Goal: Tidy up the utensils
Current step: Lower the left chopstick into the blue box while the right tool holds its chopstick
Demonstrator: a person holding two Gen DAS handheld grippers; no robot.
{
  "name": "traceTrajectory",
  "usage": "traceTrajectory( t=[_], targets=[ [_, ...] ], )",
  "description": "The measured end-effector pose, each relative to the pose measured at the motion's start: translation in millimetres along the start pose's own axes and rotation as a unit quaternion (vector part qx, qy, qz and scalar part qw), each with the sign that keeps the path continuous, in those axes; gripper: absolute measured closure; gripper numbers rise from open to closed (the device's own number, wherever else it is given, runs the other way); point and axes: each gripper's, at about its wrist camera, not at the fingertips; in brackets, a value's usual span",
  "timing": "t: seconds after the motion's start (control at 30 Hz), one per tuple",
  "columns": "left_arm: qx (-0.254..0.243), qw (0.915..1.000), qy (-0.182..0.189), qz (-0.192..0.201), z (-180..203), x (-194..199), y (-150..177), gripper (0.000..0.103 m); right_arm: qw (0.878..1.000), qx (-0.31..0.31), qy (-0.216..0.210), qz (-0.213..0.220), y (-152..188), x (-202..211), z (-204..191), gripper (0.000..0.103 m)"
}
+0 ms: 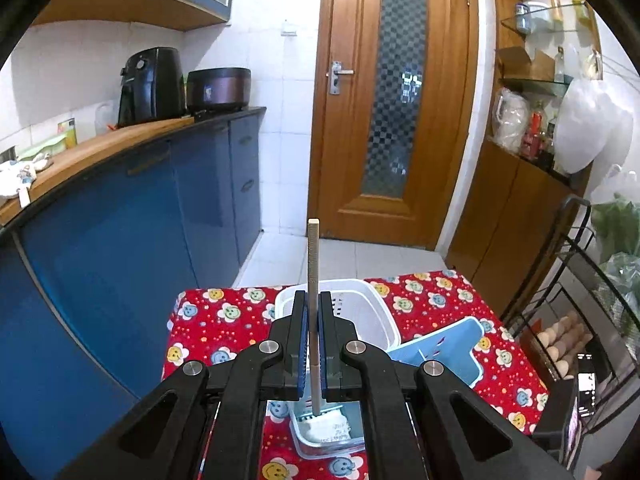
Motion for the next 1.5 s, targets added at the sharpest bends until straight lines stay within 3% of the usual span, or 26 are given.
traceTrajectory(
  t=[0.17,0.2,0.23,0.37,0.53,0.67,0.83,0.93,1.07,1.3,1.5],
  targets=[
    [-0.006,0.9999,-0.003,-0.012,-0.1,-7.1,2.4,0.099,0.999,0.027,0.019,-0.015,-13.9,-6.5,-9.5,0.083],
    [-0.006,0.9999,-0.003,-0.013,-0.2,-8.5,3.4,0.099,0.999,0.03,0.021,-0.02,-16.2,-7.7,-10.7,0.084],
    [-0.005,0.9999,-0.003,-0.014,-0.3,-10.1,4.2,0.099,0.999,0.032,0.024,-0.023,-17.7,-8.5,-11.0,0.095],
    [0.006,0.9997,0.004,-0.023,-3.7,-16.4,9.9,0.099,0.999,0.032,0.029,-0.03,-19.1,-7.7,-9.7,0.097],
    [0.003,0.9996,0.003,-0.027,-3.1,-21.2,18.6,0.099,1.0,0.018,0.003,0.018,-15.6,22.3,-2.3,0.097],
    [0.006,0.9994,0.006,-0.034,-2.7,-27.5,24.2,0.099,0.996,0.008,-0.013,0.093,-22.1,65.8,4.6,0.097],
    [0.01,0.9992,0.009,-0.039,-3.6,-32.4,28.4,0.099,0.976,-0.007,-0.023,0.216,-40.3,116.6,5.1,0.097],
    [0.015,0.9991,0.01,-0.038,-4.7,-33.5,28.5,0.099,0.955,-0.022,-0.037,0.293,-53.2,134.9,4.7,0.097],
    [0.015,0.9992,0.011,-0.036,-6.4,-34.7,27.7,0.099,0.931,-0.038,-0.037,0.362,-80.1,139.1,1.5,0.097],
    [0.006,0.9991,0.015,-0.04,-5.4,-41.7,29.4,0.099,0.903,-0.034,-0.011,0.428,-131.5,122.9,-10.3,0.097],
    [0.006,0.999,0.026,-0.036,-4.4,-47.8,31.5,0.099,0.887,-0.003,0.024,0.462,-152.0,105.2,-28.6,0.097]
  ],
)
Point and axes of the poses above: each gripper's, at about its wrist camera, not at the fingertips, and x roughly against the way its jaws point, z to its right, y to its underside, and after that the axes turned 7 degrees about y, right-handed
